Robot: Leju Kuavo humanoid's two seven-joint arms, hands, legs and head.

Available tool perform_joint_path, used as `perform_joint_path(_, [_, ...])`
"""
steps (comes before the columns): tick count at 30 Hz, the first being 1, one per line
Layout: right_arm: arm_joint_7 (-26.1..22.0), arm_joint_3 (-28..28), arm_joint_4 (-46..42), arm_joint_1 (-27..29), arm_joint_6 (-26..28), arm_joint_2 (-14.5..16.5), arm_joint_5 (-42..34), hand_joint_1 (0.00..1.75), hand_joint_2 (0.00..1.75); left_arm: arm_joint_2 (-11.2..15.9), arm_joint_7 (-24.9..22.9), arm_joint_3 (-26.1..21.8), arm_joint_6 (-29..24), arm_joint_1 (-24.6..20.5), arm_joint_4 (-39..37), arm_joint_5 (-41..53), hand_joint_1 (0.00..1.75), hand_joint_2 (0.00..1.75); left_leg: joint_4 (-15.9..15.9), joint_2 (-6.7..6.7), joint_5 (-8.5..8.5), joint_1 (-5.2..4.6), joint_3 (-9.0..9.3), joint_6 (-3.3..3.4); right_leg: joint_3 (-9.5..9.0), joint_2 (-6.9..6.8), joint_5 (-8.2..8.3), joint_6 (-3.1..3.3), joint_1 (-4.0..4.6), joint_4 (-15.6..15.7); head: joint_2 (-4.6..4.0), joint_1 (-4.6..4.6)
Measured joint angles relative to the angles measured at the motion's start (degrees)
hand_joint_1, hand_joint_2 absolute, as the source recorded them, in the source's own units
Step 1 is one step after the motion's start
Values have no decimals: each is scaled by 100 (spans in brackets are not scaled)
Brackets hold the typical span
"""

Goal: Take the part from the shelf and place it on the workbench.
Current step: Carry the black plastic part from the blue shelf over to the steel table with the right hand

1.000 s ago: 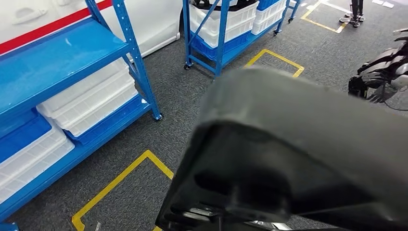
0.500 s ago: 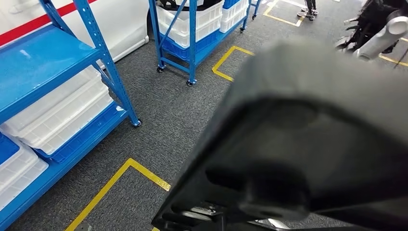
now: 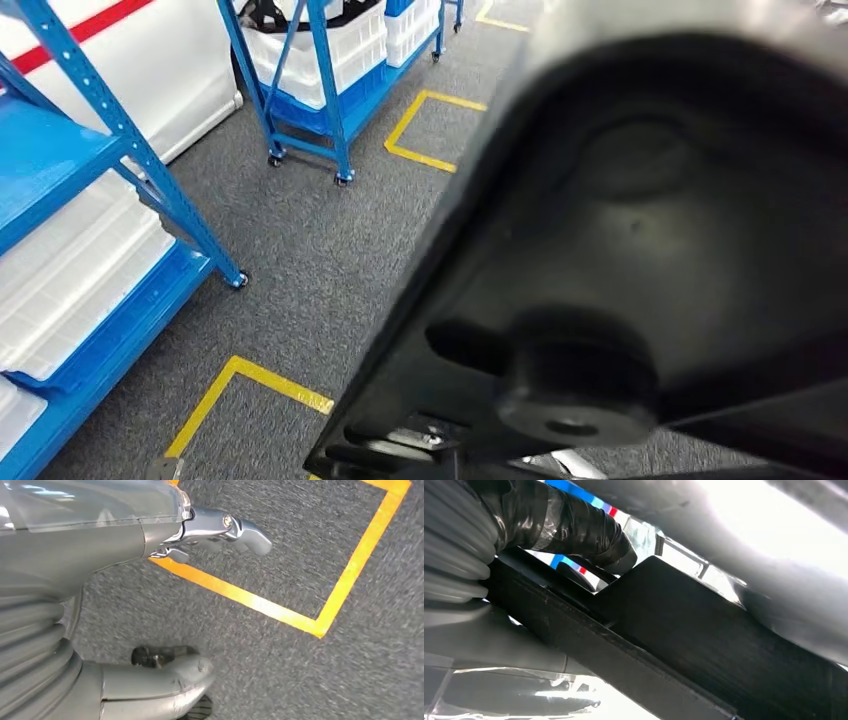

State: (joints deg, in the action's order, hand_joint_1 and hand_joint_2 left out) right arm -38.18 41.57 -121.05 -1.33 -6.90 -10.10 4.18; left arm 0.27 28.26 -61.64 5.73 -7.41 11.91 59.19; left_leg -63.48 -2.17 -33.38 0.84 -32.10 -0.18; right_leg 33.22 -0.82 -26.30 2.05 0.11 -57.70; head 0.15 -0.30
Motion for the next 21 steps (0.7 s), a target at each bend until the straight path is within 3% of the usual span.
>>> perform_joint_path(2, [4,32,13,9,115,-2,5,175,175,8,-35,-1,-36,18,0,0,0,175,-734,161,-327,2,-355,-16,-3,130,10,29,0,14,0,-1])
perform_joint_path(3, [7,44,17,27,169,-4,5,175,175,12,-47,-2,-51,24,0,4,0,175,-976,179,-375,4,-486,-28,-4,201,9,29,0,9,0,-1])
perform_joint_path(4, [9,57,22,44,213,-5,4,175,175,15,-56,-2,-61,23,0,10,0,175,-1044,183,-320,11,-541,-41,-4,271,6,26,-3,0,0,-1])
perform_joint_path(6, [10,78,29,65,262,-8,-2,175,175,19,-63,-2,-69,9,0,19,0,175,-585,235,74,40,-373,-68,-2,418,-15,-5,-21,-48,0,-1])
perform_joint_path(8, [10,91,32,69,271,-11,-9,175,175,21,-66,-1,-73,-2,0,20,0,175,90,500,381,79,-89,-85,43,560,-67,-73,-34,-159,0,-1])
perform_joint_path(10, [11,94,33,80,279,-15,-13,175,175,21,-71,0,-71,2,0,19,0,175,370,675,415,83,26,-50,130,687,-82,-150,-45,-242,0,-1])
perform_joint_path(12, [15,94,33,109,296,-19,-15,175,175,18,-75,-1,-47,1,0,18,0,175,399,570,425,71,33,27,188,792,-58,-211,-71,-250,0,-1])
perform_joint_path(14, [17,94,38,138,305,-23,-25,175,175,13,-84,-1,51,-28,0,4,0,175,444,437,455,76,54,100,272,616,-159,-260,-68,-412,0,0])
perform_joint_path(16, [12,96,56,149,291,-26,-50,175,175,10,-104,-2,190,-33,0,-34,0,175,468,292,461,60,69,152,558,271,-468,-303,-58,-993,0,1])
perform_joint_path(18, [7,104,93,153,265,-26,-92,175,175,11,-126,-2,259,7,0,-73,0,175,468,129,444,30,72,173,922,128,-733,-328,-74,-1684,0,1])
perform_joint_path(19, [6,112,114,156,254,-26,-118,175,175,13,-137,-2,257,25,0,-84,0,175,468,50,433,20,77,176,1000,113,-728,-326,-79,-1817,0,0])
perform_joint_path(20, [6,118,134,158,245,-26,-149,175,175,13,-155,-2,237,36,0,-89,0,175,468,-20,419,12,88,175,963,101,-619,-313,-79,-1739,0,-1])
perform_joint_path(21, [7,123,152,159,232,-26,-181,175,175,12,-184,-2,207,43,0,-91,0,175,468,-82,404,8,108,170,800,69,-425,-286,-69,-1432,0,0])
